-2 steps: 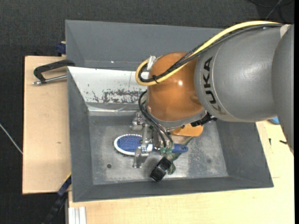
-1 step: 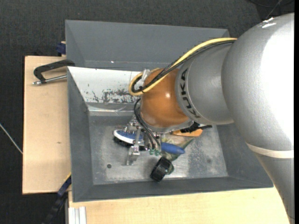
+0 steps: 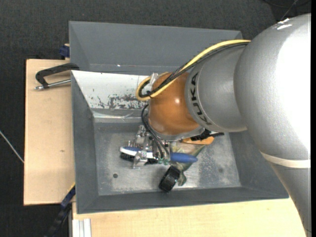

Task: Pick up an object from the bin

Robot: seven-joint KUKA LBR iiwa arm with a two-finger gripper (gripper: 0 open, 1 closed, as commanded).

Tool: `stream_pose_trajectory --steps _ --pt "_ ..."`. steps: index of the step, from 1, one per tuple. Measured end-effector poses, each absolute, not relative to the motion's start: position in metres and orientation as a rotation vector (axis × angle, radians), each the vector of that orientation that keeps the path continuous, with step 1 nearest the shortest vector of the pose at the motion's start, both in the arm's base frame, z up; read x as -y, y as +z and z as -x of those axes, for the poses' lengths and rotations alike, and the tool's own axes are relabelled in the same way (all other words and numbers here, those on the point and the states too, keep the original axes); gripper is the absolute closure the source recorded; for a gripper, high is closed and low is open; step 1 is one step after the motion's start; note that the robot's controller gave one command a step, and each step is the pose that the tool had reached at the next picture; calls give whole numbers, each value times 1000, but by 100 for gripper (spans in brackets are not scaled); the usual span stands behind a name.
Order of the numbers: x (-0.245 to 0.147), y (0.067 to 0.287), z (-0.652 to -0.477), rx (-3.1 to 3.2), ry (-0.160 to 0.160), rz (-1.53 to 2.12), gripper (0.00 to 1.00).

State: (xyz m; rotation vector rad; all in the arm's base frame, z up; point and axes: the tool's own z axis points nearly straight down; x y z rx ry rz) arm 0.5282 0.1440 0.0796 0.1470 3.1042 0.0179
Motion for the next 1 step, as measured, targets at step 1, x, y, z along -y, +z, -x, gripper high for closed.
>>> stream_pose_trajectory --steps 1 --pt "-166 217 -543 -3126 9 -152 100"
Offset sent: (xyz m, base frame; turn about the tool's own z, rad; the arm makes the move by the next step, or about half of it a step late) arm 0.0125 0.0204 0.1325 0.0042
